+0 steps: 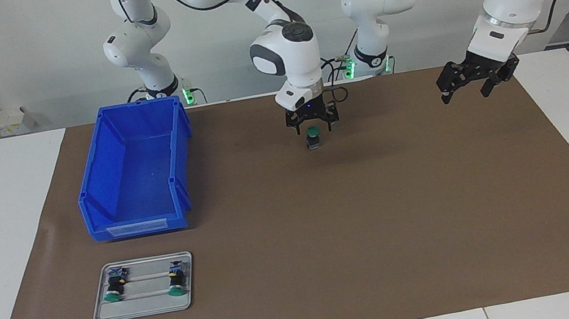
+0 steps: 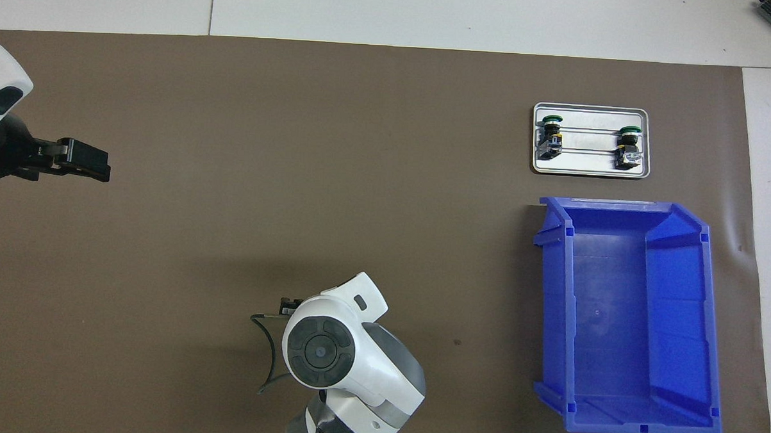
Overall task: Place and press button with both arms
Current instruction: 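Reach the right gripper down and grasp the green-topped cylinder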
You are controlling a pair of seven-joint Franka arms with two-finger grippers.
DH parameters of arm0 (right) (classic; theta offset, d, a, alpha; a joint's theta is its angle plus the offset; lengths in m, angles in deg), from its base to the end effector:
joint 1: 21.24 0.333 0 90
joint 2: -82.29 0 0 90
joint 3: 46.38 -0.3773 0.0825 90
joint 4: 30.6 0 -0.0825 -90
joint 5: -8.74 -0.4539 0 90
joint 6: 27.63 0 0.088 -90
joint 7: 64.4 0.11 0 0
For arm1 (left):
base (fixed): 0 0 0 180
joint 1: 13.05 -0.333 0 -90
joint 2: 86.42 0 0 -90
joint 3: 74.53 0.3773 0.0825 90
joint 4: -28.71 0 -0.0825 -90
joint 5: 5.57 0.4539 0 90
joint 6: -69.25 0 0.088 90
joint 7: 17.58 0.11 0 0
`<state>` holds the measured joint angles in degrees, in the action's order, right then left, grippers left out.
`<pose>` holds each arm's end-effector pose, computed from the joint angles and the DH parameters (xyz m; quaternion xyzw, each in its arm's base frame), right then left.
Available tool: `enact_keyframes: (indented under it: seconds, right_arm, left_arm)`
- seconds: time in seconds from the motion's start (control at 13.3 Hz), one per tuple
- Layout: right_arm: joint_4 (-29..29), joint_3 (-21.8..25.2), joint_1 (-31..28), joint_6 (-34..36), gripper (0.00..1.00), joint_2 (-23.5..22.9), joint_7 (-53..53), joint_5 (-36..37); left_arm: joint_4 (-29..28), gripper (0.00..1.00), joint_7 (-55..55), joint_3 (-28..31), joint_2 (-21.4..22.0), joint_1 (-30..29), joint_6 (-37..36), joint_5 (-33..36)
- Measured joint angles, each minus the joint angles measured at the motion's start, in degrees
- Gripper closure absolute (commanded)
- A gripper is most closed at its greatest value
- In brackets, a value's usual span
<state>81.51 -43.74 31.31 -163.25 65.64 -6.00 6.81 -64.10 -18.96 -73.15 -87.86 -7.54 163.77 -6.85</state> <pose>0.4449 0.5317 0.3525 -0.9947 0.0838 -0.0303 0.0521 0.6374 -0.0485 0.6472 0.9997 -0.0231 0.0018 0.0109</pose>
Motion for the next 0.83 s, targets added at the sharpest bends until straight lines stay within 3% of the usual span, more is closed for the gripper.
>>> enact_keyframes:
  seconds: [0.3, 0.6, 0.68, 0.83]
  right_arm:
    - [2.49, 0.12, 0.46, -4.94, 0.00, -1.40, -0.01, 0.12]
    - [2.61, 0.16, 1.47, -5.24, 0.00, -2.65, -0.01, 2.70]
    - [2.61, 0.22, 1.41, -5.24, 0.05, -2.65, -0.01, 3.93]
    - [2.62, 0.27, 1.31, -5.24, 0.31, -2.65, -0.03, 5.64]
  left_arm:
    - [-0.01, 0.00, 0.00, 0.06, 0.06, -0.01, 0.03, 0.00]
    - [-0.01, 0.00, 0.00, 0.06, 0.07, -0.01, 0.05, 0.00]
    - [-0.01, 0.00, 0.00, 0.06, 0.09, -0.01, 0.06, 0.00]
    - [-0.01, 0.00, 0.00, 0.06, 0.11, -0.01, 0.06, 0.00]
